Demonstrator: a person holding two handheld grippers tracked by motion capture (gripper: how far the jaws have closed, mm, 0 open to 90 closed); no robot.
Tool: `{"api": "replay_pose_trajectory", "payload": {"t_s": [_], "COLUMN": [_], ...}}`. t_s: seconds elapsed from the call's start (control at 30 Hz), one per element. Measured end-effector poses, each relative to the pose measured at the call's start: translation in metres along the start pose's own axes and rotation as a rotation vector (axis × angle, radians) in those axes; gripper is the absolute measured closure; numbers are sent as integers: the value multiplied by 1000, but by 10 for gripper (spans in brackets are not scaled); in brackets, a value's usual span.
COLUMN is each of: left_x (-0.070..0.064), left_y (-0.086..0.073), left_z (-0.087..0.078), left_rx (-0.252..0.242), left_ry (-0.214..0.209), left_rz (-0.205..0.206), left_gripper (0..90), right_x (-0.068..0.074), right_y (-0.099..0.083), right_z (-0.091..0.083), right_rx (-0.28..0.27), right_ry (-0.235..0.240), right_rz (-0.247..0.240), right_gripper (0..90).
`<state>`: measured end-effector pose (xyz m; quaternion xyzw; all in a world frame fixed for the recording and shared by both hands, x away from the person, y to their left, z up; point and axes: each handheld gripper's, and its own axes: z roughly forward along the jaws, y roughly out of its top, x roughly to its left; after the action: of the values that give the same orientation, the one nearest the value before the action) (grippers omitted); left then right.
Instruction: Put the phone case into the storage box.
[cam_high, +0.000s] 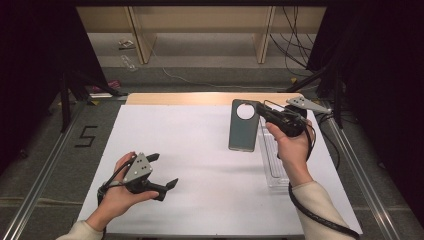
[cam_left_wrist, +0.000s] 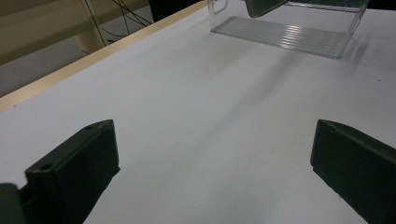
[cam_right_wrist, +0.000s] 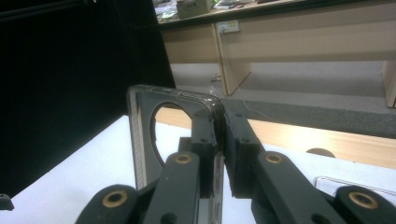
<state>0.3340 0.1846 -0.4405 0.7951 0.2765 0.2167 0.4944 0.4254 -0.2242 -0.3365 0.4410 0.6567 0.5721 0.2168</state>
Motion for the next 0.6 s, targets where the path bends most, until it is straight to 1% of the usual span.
{"api": "replay_pose_trajectory", "payload": {"t_s": [0.6], "left_x": [0], "left_y": [0], "left_z": [0], "left_rx": [1], "left_ry": [0], "left_rz": [-1], "left_gripper": [6], "right_x": [-5], "right_y": [3], "right_z": [-4], "right_rx": [-9], "right_ry": [-18], "right_rz": [-5], "right_gripper": [835]}}
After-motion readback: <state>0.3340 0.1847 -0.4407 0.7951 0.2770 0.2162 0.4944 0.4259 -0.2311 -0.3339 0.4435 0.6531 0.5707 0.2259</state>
